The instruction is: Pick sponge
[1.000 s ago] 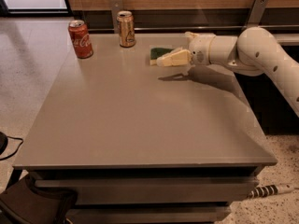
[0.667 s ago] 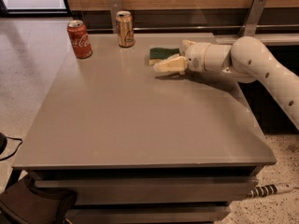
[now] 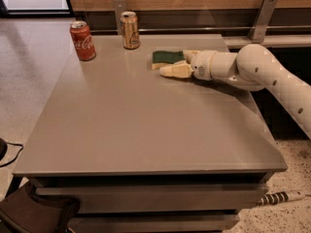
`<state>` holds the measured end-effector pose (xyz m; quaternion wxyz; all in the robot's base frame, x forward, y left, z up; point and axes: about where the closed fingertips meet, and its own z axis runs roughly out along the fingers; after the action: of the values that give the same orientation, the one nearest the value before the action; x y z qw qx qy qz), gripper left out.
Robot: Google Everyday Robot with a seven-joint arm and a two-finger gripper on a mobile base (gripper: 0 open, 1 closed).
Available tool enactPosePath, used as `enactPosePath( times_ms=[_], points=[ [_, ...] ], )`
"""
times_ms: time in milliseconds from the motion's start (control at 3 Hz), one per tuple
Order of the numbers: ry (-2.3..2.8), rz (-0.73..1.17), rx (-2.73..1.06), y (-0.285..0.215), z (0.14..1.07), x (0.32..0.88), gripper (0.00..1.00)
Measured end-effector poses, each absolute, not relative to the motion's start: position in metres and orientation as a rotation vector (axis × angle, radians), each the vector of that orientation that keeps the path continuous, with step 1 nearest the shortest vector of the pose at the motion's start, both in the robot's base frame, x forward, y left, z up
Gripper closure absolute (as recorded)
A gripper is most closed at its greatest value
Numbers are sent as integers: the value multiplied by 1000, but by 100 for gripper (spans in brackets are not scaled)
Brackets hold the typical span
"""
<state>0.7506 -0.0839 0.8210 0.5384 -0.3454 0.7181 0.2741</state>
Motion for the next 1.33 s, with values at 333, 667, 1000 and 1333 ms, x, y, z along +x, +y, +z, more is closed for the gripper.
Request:
enactPosePath(
  times_ms=[333,667,1000,1333],
  points=[
    [1708,656,-824,-81,820,751,47],
    [1707,661,-829,-77,819,751,78],
    [1706,665,-831,-74,819,750,99],
    [1706,689,-849,-66,819,752,100]
  ],
)
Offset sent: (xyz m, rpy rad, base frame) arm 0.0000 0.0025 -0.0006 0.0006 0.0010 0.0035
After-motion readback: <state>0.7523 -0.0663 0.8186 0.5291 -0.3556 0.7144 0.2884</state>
